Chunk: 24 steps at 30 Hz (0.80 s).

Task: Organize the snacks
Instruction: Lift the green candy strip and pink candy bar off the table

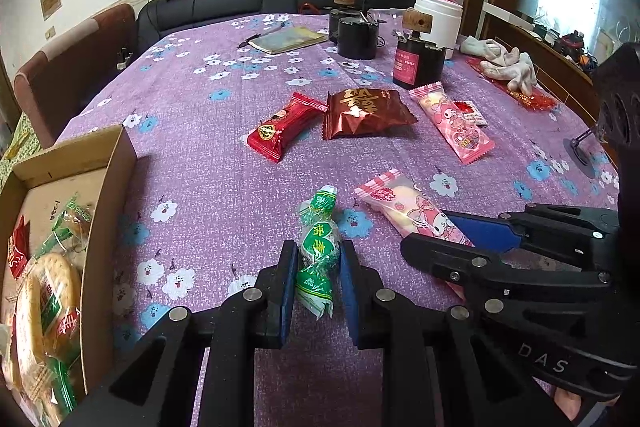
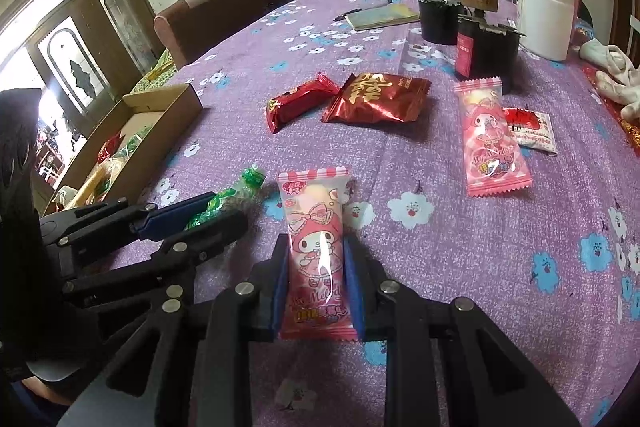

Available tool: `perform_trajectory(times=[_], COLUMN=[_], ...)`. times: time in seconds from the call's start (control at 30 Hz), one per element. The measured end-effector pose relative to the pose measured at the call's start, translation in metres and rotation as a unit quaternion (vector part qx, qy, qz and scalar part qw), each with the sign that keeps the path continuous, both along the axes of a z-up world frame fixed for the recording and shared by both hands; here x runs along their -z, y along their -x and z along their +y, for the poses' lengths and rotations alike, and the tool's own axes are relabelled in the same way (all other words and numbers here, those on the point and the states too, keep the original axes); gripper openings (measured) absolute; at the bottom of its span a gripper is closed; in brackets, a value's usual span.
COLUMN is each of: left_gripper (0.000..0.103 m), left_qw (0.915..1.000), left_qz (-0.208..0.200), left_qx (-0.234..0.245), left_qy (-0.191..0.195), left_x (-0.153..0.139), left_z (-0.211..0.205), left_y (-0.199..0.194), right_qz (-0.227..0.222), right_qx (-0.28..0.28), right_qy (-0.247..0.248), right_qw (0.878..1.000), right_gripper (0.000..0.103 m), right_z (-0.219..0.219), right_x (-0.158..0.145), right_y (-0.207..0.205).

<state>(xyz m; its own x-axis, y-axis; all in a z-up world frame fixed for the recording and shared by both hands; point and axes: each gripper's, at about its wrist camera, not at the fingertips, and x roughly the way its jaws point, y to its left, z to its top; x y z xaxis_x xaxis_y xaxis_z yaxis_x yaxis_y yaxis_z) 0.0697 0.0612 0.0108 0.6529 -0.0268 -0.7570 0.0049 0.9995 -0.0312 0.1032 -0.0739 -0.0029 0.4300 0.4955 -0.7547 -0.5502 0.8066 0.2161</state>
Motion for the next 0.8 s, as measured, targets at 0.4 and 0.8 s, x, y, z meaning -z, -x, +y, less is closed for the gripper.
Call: perform_trajectory(times=[0.4, 0.8], left_gripper=[0.021, 0.021], left_qw=[0.9999, 0.9990], left_qz=[-0.014, -0.031], left_qx=[-0.008, -0.025], left_qy=[-0.004, -0.019], left_x=[-0.003, -0.007], left_z=[0.002, 0.006], left_y=[0.003, 0.003], right_qz=[0.011, 0.009], right_qx=[0.008, 0.016], right_qy=[-0.023, -0.035], right_qw=[1.000, 0.999], right_gripper=[0.024, 0.024], right_z=[-0.006, -0.012], right_x=[-0.001, -0.005], right_y=[-0.001, -0.001])
